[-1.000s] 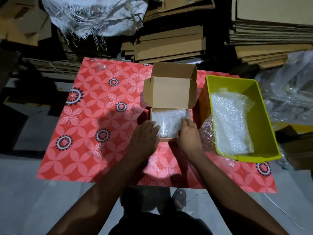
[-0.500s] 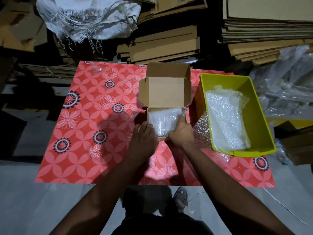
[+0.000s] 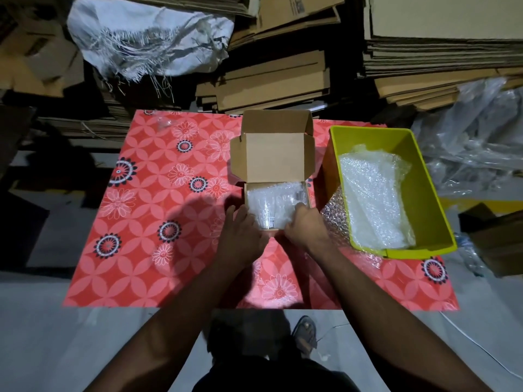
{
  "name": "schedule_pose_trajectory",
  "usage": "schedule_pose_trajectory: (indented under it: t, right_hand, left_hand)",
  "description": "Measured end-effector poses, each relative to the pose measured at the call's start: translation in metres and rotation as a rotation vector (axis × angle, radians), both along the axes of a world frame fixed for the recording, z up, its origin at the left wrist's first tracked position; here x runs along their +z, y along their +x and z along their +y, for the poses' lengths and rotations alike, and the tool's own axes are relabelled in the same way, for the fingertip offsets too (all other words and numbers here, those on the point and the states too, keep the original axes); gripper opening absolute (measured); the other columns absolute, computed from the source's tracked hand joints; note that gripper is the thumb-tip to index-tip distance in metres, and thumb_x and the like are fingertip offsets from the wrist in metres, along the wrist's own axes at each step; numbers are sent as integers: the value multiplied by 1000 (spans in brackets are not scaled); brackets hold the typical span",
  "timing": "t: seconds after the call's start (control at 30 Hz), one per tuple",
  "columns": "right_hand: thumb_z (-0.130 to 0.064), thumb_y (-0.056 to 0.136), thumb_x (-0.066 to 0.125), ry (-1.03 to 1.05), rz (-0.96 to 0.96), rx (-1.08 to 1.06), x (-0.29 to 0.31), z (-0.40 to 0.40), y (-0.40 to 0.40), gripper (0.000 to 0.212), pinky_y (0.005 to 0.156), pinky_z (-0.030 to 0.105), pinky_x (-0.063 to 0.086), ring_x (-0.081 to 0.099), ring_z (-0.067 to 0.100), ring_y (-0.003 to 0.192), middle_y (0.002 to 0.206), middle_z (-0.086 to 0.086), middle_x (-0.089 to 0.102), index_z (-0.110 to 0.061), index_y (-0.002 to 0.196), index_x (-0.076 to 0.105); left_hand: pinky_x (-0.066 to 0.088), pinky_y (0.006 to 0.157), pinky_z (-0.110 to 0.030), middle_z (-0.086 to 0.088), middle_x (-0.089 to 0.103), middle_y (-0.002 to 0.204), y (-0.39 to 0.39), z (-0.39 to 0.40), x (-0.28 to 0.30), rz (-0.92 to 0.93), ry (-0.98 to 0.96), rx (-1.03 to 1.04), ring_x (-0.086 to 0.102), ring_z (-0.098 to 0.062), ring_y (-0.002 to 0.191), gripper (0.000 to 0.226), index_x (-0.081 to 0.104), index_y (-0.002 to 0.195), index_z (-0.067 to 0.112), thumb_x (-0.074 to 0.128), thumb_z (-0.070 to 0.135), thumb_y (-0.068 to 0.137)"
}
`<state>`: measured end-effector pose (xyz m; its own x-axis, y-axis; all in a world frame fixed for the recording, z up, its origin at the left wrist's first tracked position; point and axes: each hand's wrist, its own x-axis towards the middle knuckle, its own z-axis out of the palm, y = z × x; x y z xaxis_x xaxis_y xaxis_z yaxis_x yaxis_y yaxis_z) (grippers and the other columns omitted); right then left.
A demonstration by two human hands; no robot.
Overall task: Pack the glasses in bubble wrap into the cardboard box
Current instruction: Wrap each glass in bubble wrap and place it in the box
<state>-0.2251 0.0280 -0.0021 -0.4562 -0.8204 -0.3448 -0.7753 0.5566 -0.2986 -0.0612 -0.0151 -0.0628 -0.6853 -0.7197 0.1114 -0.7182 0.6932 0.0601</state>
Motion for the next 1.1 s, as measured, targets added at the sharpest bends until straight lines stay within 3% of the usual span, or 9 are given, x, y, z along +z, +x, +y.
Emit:
schedule_pose_trajectory:
  t: [0.1,0.2,0.33,0.43,0.53,0.63,0.8,0.97,1.1]
  right_hand:
    - [-20,92,60,16,12,58,5,3,1,25,78,32,52,63,32,88,94,14,63,-5,111,57]
    - [-11,89,58,-161,-1,99,15,14,8,21,69,28,48,64,31,80,82,10,61,-6,109,58]
    - [-8,82,61,-471,-18,77,33,31,-4,34,80,39,57,69,34,92,103,15,72,-11,116,66]
    - [-21,78,72,-546,257,61,44,46,-37,28,72,39,49,59,32,92,96,11,65,-12,104,65]
    - [-36,67,82,-416,416,-11,41,67,-65,62,74,44,47,50,36,97,106,15,55,-10,117,58]
    - [-36,72,83,-330,168,-86,29,82,-80,65,76,43,51,57,38,100,111,15,58,-12,125,52]
    - [-24,85,66,-542,-4,-214,24,91,-87,9,70,36,52,69,31,81,81,6,74,-18,90,70]
    - [-16,86,64,-609,-58,-224,23,93,-91,5,68,33,49,67,25,74,76,2,72,-18,84,68]
    - [-16,86,66,-635,-71,-210,19,96,-94,4,68,32,50,67,22,71,75,1,73,-19,86,69]
  left_hand:
    - [36,98,-47,-1,67,84,2,0,3,41,-24,-13,53,-27,108,28,68,74,17,52,36,86]
    - [38,90,-43,1,67,87,4,3,6,109,-26,-3,55,-26,107,20,67,80,19,55,34,85]
    - [48,80,-40,-1,70,92,0,3,18,227,48,24,57,-24,98,22,72,91,15,55,28,86]
    - [54,80,-36,-11,68,96,-6,3,27,453,174,117,61,-27,93,21,74,103,12,67,18,84]
    - [49,93,-30,-5,72,109,-20,7,24,528,355,173,62,-22,106,29,72,114,15,65,23,87]
    - [49,96,-29,4,71,115,-36,12,16,522,503,220,60,-6,102,38,69,120,26,52,41,90]
    - [49,96,-31,-5,71,120,-61,34,26,499,584,210,64,-22,110,39,69,121,14,50,26,90]
    - [39,112,-44,-18,56,141,-77,13,23,324,339,134,49,-36,130,54,50,142,1,54,21,92]
    - [13,122,-37,-11,27,162,-96,-25,14,56,354,59,24,-26,149,70,24,157,9,47,43,100]
